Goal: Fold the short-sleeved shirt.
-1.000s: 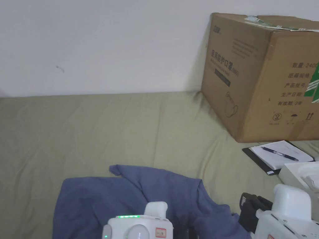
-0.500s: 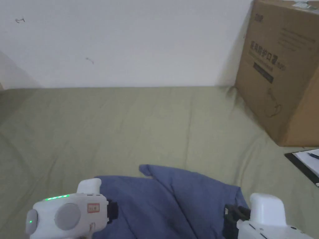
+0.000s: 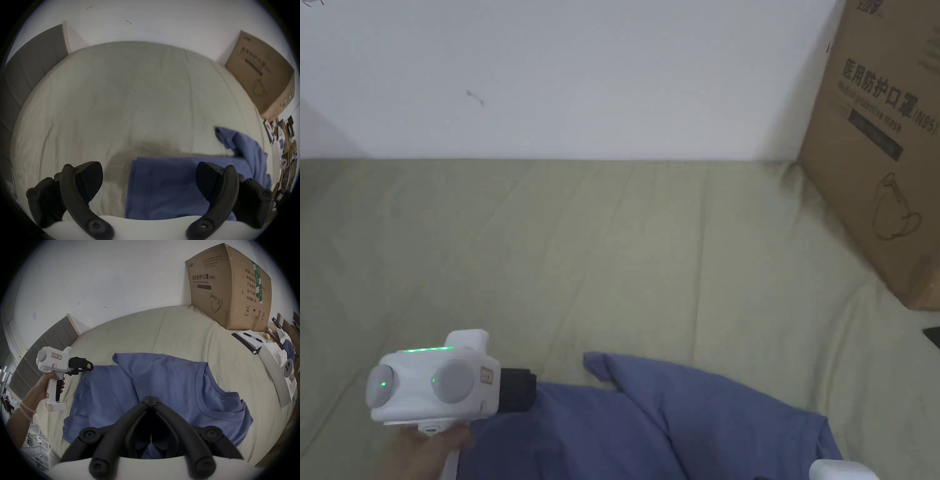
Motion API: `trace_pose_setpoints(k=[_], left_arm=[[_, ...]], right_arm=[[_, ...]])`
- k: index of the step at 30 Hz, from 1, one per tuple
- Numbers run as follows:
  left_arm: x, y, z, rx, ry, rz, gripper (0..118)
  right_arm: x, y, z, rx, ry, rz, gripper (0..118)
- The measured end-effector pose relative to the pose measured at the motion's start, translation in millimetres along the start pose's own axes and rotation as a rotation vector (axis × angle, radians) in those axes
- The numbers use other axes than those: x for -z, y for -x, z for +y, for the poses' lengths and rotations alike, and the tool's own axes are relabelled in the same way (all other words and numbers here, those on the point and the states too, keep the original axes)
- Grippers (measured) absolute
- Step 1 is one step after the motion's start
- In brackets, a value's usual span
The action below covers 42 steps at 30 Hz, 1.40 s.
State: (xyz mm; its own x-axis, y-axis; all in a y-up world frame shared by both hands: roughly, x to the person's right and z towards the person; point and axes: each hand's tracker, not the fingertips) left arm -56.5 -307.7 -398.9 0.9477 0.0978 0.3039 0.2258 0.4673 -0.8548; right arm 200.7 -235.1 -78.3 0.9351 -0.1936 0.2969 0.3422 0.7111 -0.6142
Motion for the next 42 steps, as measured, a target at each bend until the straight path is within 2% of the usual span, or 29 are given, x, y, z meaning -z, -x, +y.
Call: trace_pose_setpoints(k=[1,3,5,6,7,9,11,12,13,14,15,16,17,18,19,20,21,24,27,29,30,31,32,33,34,35,38,40,42], left_arm=[[5,-5,-5,0.010,0.024,0.000,106],[2,-14,-16,0.067,-0.063,0.069,98],[-4,-14,-15,0.065,-0.056,0.067,75],[-8,-16,-14,0.084,-0.064,0.084,61],[-11,-17,-14,0.126,-0.073,0.101,40],[-16,-19,-12,0.191,-0.074,0.128,14],[-13,-18,-12,0.214,-0.042,0.134,9],[-13,-19,-12,0.218,-0.053,0.140,9],[-18,-20,-13,0.212,-0.054,0.134,9],[-23,-20,-12,0.208,-0.054,0.134,9],[-32,-19,-12,0.185,-0.065,0.128,8],[-42,-16,-12,0.147,-0.092,0.106,8],[-51,-14,-13,0.119,-0.111,0.088,8],[-63,-10,-15,0.088,-0.127,0.049,7],[-74,-6,-18,0.051,-0.146,0.007,7],[-84,-4,-22,0.032,-0.166,-0.005,7],[-96,-3,-26,0.048,-0.182,-0.019,7],[-121,-4,-43,0.076,-0.208,-0.020,7],[-134,-2,-55,0.074,-0.211,-0.062,7],[-139,-1,-58,0.070,-0.214,-0.075,7],[-140,-1,-58,0.072,-0.213,-0.077,7],[-142,-2,-58,0.072,-0.215,-0.078,7],[-142,-1,-59,0.070,-0.225,-0.082,7],[-142,-1,-58,0.070,-0.222,-0.081,7],[-141,-1,-58,0.066,-0.220,-0.080,7],[-141,-2,-58,0.066,-0.224,-0.078,7],[-139,-3,-59,0.063,-0.225,-0.060,7],[-142,-3,-59,0.048,-0.222,-0.055,7],[-148,-3,-57,0.041,-0.230,-0.045,7]], right_arm=[[2,-1,0,-0.007,0.005,-0.005,0],[4,-3,-1,-0.010,0.013,-0.010,0],[6,-6,-2,0.001,0.025,-0.009,0],[7,-7,-2,0.006,0.030,-0.004,0],[9,-8,0,0.007,0.035,0.002,0],[12,-9,7,0.000,0.034,0.017,0],[16,-16,19,0.046,0.000,0.121,0],[20,-23,29,0.124,-0.022,0.203,0],[24,-26,40,0.170,-0.020,0.218,0],[29,-26,50,0.154,-0.019,0.191,0],[33,-25,60,0.089,-0.044,0.169,0],[41,-24,72,0.010,-0.042,0.142,5],[48,-23,80,-0.059,0.005,0.117,20],[59,-21,91,-0.108,0.039,0.116,40],[70,-22,97,-0.142,0.061,0.137,72],[80,-22,103,-0.156,0.082,0.141,91],[91,-22,108,-0.142,0.071,0.129,96],[131,-21,124,-0.151,0.154,0.106,94],[179,-23,127,-0.236,0.253,0.070,93],[209,-27,117,-0.291,0.381,0.001,86],[220,-31,110,-0.289,0.434,0.015,78],[222,-33,103,-0.264,0.399,0.013,76],[209,-29,103,-0.259,0.319,0.010,68],[204,-23,106,-0.267,0.350,-0.005,53],[201,-18,106,-0.282,0.363,-0.015,16],[198,-14,105,-0.313,0.363,-0.021,2],[206,-7,96,-0.396,0.369,-0.068,2],[204,-8,102,-0.354,0.378,-0.068,2],[189,-15,119,-0.271,0.375,-0.020,2]])
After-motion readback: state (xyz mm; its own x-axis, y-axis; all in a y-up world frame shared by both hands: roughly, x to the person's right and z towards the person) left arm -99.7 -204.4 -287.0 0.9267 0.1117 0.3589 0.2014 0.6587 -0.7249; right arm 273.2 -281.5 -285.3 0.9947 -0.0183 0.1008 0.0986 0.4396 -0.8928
